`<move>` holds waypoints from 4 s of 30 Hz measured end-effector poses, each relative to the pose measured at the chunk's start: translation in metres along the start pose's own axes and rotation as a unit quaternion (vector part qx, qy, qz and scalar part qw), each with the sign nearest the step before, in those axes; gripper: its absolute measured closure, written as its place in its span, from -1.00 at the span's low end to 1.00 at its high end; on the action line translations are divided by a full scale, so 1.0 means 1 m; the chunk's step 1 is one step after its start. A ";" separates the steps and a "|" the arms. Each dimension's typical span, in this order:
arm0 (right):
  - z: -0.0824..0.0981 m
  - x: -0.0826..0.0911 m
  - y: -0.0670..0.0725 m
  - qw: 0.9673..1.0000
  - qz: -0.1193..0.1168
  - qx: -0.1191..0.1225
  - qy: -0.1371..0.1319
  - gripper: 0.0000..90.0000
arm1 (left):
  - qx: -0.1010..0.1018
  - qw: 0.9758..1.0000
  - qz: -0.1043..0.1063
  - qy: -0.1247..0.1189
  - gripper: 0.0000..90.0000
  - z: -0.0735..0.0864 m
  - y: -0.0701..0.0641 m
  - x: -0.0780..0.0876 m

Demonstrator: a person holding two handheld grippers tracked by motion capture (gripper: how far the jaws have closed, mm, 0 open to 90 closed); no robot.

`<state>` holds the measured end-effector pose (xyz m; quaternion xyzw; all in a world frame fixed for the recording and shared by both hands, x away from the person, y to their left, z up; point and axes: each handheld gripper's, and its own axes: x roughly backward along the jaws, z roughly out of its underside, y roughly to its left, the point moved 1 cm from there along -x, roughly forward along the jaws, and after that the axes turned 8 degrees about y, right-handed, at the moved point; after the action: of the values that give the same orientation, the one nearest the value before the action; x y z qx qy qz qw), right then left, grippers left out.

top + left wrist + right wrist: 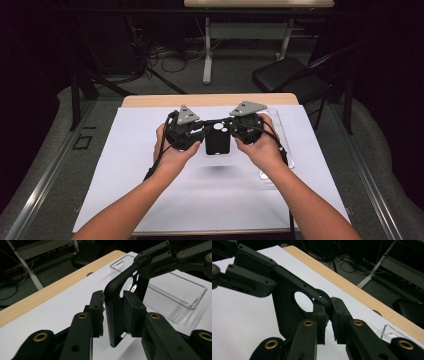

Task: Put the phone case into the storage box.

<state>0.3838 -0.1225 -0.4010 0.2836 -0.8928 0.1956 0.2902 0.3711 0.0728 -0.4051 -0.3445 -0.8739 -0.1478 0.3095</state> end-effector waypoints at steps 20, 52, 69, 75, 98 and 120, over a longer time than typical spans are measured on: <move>0.002 0.007 -0.012 0.999 0.004 0.020 -0.027 0.83 | 0.005 1.000 -0.006 -0.014 0.19 0.006 0.005 0.001; 0.007 0.015 -0.033 0.998 -0.004 0.024 -0.065 0.83 | -0.021 0.999 -0.040 -0.019 0.07 0.016 0.017 0.003; 0.011 0.018 -0.051 0.997 0.002 0.028 -0.072 0.83 | 0.010 0.999 -0.031 -0.004 -0.19 0.024 0.028 0.004; 0.014 0.025 -0.068 0.997 0.017 0.018 -0.076 0.83 | 0.022 1.000 -0.021 0.003 -0.35 0.030 0.036 0.006; 0.025 0.055 -0.109 0.994 0.066 -0.004 -0.087 0.83 | 0.051 0.999 -0.006 0.012 -0.44 0.041 0.052 0.019; 0.036 0.052 -0.138 0.992 0.098 -0.016 -0.081 0.83 | 0.069 0.997 0.019 0.009 -0.64 0.052 0.058 0.021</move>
<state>0.4203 -0.2668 -0.3699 0.2047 -0.9398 0.1855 0.2012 0.3763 0.1498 -0.4284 -0.3375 -0.8725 -0.0844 0.3431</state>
